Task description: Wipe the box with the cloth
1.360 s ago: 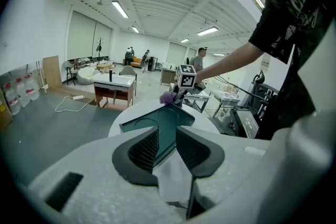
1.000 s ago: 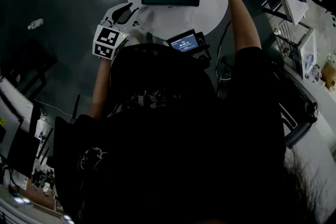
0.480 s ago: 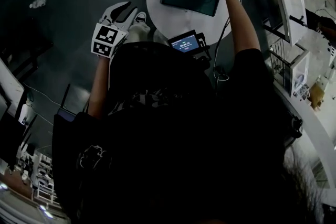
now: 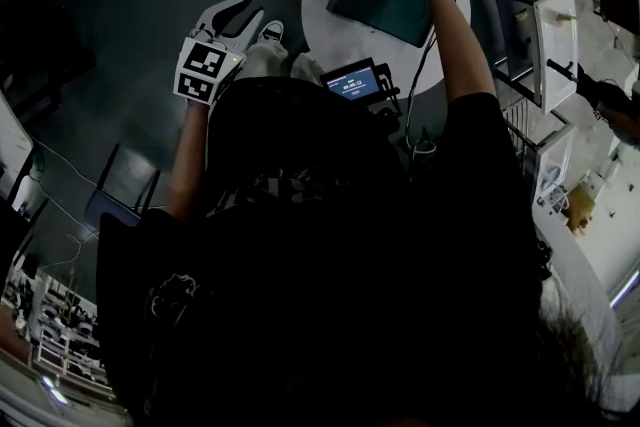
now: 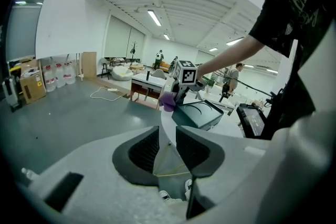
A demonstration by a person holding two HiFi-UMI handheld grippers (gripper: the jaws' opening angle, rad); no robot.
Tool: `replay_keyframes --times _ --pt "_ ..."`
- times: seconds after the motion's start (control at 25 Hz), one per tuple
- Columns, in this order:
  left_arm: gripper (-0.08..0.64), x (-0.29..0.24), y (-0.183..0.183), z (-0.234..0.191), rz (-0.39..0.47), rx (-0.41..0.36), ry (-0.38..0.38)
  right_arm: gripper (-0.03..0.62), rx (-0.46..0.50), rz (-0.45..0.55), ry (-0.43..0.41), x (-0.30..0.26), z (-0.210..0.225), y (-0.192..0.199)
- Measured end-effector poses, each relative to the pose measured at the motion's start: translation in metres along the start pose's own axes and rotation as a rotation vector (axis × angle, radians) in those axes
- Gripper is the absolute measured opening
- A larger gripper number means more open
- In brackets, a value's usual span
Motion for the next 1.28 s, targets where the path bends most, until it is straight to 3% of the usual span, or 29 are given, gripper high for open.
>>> replay_keyframes --times 0.44,0.72,1.04,1.16,1.28 --pt "0.1 0.031 0.015 -0.013 -0.005 0.028 -0.064 0.107 0.051 0.008 -0.017 -0.003 -0.014 -0.043" --pt "0.1 0.034 0.012 -0.022 0.015 0.023 -0.071 0.107 0.048 -0.014 -0.012 -0.004 -0.031 -0.049" --pt "0.1 0.034 0.018 -0.02 0.014 0.024 -0.042 0.107 0.066 -0.001 -0.06 -0.003 -0.083 -0.044" --pt "0.1 0.034 0.021 -0.021 0.005 0.013 -0.02 0.107 0.025 0.034 -0.126 -0.002 -0.114 -0.04" --pt "0.1 0.036 0.023 -0.023 -0.001 -0.003 0.001 0.107 -0.01 0.056 -0.134 0.0 -0.136 -0.036"
Point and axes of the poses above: the fingertips, and each gripper's own axes: x backward along the fingers, z to its right, y out of its underside, the point moved 7 cm from there along x, backward along the fingers, and after that the axes turned 9 degrees about z, right-handed, at the moved point
